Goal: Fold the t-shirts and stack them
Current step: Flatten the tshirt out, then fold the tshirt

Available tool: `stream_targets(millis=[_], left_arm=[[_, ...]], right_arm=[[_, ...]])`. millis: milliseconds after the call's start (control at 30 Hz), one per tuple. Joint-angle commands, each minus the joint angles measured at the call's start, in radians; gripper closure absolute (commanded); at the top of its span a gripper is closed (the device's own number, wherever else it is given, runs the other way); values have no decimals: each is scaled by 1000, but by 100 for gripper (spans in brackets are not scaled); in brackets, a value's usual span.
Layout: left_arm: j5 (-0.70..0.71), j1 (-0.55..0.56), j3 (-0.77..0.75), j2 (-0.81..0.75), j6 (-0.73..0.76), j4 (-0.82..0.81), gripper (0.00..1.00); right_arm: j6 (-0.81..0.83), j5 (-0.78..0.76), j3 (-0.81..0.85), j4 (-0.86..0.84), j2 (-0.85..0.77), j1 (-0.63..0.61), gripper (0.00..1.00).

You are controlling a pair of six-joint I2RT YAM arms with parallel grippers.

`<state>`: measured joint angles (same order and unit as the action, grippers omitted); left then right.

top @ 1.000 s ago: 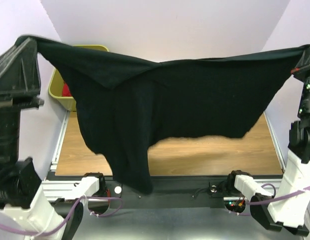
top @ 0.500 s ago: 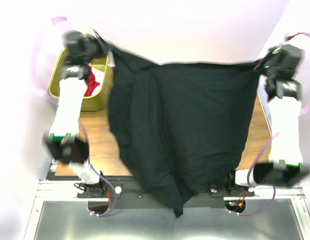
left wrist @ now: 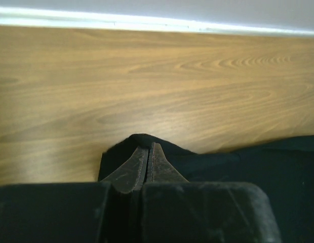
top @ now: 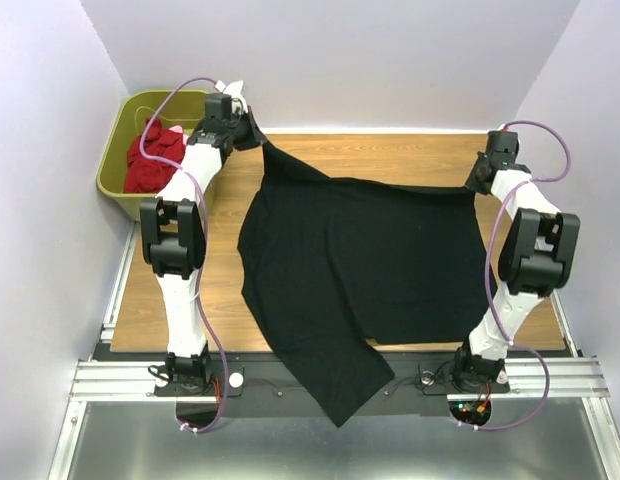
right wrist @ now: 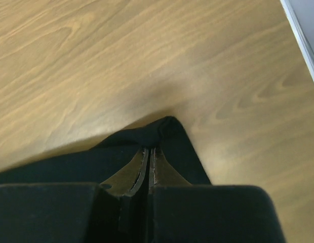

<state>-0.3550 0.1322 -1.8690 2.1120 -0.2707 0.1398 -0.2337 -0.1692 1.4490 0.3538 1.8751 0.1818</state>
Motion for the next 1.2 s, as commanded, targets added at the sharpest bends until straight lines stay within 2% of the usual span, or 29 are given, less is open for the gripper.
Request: stream_targets(millis=[0,133,333,400,500,600,733,900,1167], left_arm=[[11,-16,-102,-4,-15,-98,100],[25,-16,-119,14,-33,-126,100],[7,-16,-251,88,-58,-83,100],[-13,-14,-225,75,-64,-92,100],[-36,-11,-81,16,-74,-133,100],[-48,-6,-7,-15,-85,-160,100],[-65,10,94,-56,-104,-206,100],[-68,17,126,-70,-120,-218,100],[-67,27,156,-144,-232,-224,100]], right_arm=[[30,-35,91,-124,42,1,99],[28,-30,134,-128,99,1,99],[27,-70,228,-130,154,1,99],[31,-110,248,-144,162,1,99],[37,-139,261,-200,156,1,99],[36,-135,267,-245,148,1,99],[51,-21,312,-263,185,1,99],[48,17,307,-262,211,1,99],[47,-24,264,-260,199,1,99]])
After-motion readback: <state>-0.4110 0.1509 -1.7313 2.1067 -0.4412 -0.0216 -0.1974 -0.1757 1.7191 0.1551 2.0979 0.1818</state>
